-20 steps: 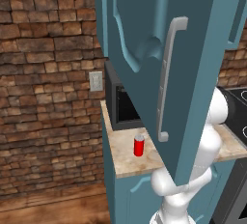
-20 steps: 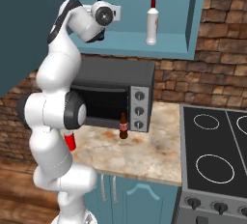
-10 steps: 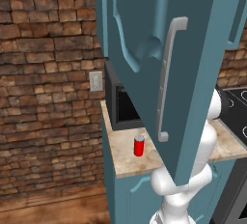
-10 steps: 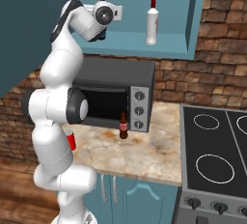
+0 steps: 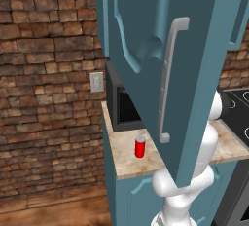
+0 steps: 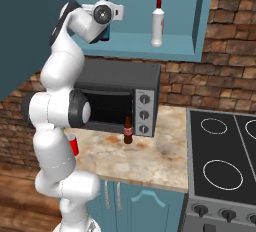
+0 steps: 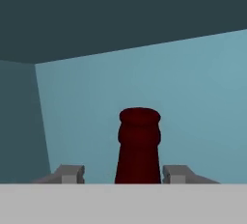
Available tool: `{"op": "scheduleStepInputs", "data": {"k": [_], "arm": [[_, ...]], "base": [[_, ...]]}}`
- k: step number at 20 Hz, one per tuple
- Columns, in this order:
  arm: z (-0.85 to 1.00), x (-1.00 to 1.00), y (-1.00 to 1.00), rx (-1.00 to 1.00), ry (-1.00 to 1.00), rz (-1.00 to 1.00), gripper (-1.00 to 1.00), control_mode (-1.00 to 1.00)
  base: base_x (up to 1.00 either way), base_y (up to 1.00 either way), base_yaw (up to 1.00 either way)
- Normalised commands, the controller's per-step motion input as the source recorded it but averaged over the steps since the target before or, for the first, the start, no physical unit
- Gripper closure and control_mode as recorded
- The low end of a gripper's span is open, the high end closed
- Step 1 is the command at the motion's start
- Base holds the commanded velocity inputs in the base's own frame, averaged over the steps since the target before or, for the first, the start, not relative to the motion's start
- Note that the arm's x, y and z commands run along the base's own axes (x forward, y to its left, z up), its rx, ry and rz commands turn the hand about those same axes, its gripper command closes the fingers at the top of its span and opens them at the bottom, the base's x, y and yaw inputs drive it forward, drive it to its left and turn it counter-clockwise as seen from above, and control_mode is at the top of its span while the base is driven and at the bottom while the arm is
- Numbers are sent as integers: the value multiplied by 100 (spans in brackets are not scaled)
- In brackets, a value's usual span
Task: Sort all alcoholic drinks to one cabinet, and non-alcoholic drinks to the other.
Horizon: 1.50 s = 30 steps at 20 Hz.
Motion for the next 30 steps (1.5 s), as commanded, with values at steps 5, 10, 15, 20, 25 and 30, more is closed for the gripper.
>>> {"op": "scheduleStepInputs", "data": {"k": [5,10,15,20,25,30], "arm": [[0,-4,0,0,0,0,-100,-100],[1,-29,0,0,0,0,-100,-100],[9,-82,-6,0,0,0,-100,-100],[6,-100,-16,0,0,0,-100,-100],[9,-100,-27,0,0,0,-100,-100],[6,-100,-31,0,0,0,-100,-100]], "base": [[0,0,0],[0,0,0],[0,0,0],[0,0,0],[0,0,0],[0,0,0]]}}
